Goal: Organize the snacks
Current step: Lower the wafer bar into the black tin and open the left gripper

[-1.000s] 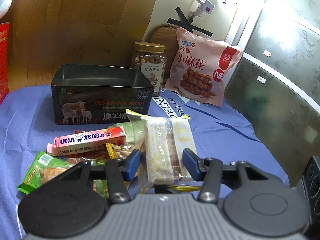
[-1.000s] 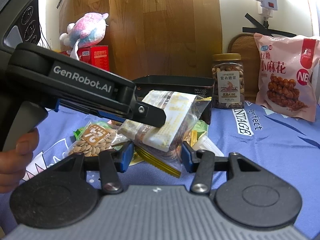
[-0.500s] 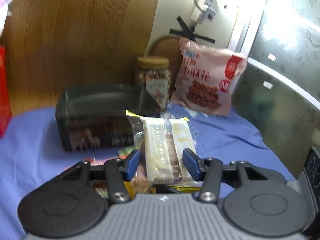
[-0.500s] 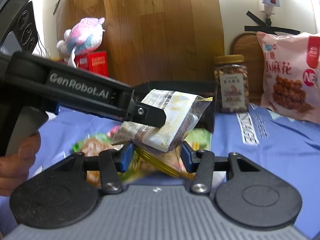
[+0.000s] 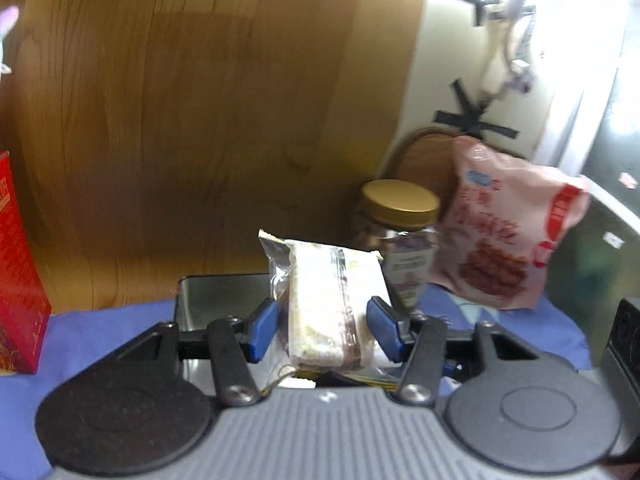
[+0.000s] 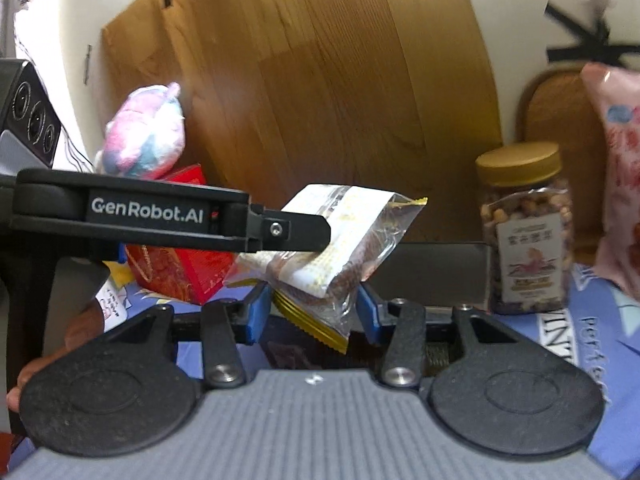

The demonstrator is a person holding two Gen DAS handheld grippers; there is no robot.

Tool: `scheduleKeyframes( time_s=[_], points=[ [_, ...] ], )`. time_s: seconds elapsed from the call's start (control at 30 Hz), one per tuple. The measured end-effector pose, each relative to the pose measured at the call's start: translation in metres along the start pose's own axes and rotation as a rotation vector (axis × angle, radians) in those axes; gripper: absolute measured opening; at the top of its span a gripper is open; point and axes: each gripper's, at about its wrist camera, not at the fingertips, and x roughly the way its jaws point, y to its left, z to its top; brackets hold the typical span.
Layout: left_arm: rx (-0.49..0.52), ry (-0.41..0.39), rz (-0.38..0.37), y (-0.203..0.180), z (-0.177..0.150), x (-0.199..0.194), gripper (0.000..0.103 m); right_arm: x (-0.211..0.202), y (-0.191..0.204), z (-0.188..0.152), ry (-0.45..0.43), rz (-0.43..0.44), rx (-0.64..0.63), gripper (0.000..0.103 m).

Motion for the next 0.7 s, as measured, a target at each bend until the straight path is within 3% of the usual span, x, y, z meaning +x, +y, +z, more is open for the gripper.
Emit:
scheduleKeyframes(
  time_s=[0.2, 0.33, 0.47, 0.6, 0.7],
  points=[
    [-0.032, 0.051, 0.042, 0.019, 0.002, 0.043, 0.052, 0.047, -0.005, -0.001, 0.031, -0.044, -0.072, 0.052],
    [-0.033, 0.101, 0.039, 0.021, -0.008, 0.059, 0.06, 0.062, -0.015, -0.005, 0.088, -0.072, -0.054, 0.058],
    [-0.032, 0.081, 0.026, 0.018, -0.014, 0.052, 0.076, 0.042, -0.019, 0.0, 0.034, -0.066, -0.054, 0.063],
    [-0.019, 0.069, 0.032, 0.013, -0.014, 0.036, 0.075, 0.017, -0.014, 0.002, 0.011, -0.073, -0.109, 0.063],
    [-0.026, 0.057, 0.041, 0.012, -0.016, 0.024, 0.075, 0.006, -0.014, 0.001, 0.036, -0.129, -0.138, 0.062]
  ],
)
